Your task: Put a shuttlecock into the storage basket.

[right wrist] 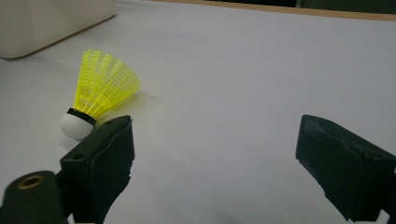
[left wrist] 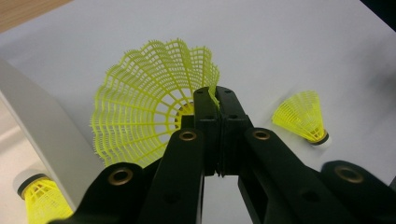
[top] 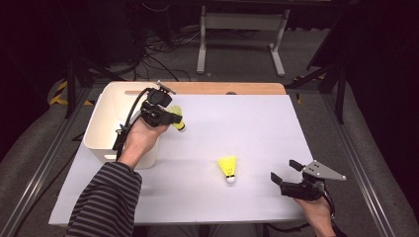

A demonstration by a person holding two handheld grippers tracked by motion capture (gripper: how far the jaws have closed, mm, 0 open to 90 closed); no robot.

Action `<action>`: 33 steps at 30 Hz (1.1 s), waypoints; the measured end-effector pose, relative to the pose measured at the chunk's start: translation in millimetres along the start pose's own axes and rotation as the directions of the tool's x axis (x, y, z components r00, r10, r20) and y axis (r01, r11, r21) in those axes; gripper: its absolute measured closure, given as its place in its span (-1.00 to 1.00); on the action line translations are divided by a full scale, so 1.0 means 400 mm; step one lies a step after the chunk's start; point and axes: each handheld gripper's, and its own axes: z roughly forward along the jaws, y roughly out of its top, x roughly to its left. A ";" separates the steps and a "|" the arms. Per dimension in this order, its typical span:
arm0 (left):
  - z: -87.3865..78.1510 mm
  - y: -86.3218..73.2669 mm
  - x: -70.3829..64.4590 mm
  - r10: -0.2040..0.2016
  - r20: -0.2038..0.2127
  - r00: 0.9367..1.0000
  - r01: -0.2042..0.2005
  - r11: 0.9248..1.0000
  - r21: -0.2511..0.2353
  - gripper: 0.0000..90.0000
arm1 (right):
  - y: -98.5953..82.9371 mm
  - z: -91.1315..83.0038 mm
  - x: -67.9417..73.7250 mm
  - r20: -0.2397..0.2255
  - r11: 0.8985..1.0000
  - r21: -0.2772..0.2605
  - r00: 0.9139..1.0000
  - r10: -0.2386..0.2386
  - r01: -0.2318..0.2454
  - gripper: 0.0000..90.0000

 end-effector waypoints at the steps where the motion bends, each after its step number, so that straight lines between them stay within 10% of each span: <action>1: -0.002 0.000 0.002 0.004 -0.004 1.000 -0.004 1.000 -0.003 0.99 | 0.000 0.000 0.000 0.000 1.000 0.000 1.000 0.000 0.000 -0.73; 33: -0.038 -0.004 0.019 -0.014 -0.014 1.000 0.014 0.999 -0.031 0.99 | 0.000 0.000 0.001 -0.002 1.000 0.001 1.000 0.005 -0.005 -0.74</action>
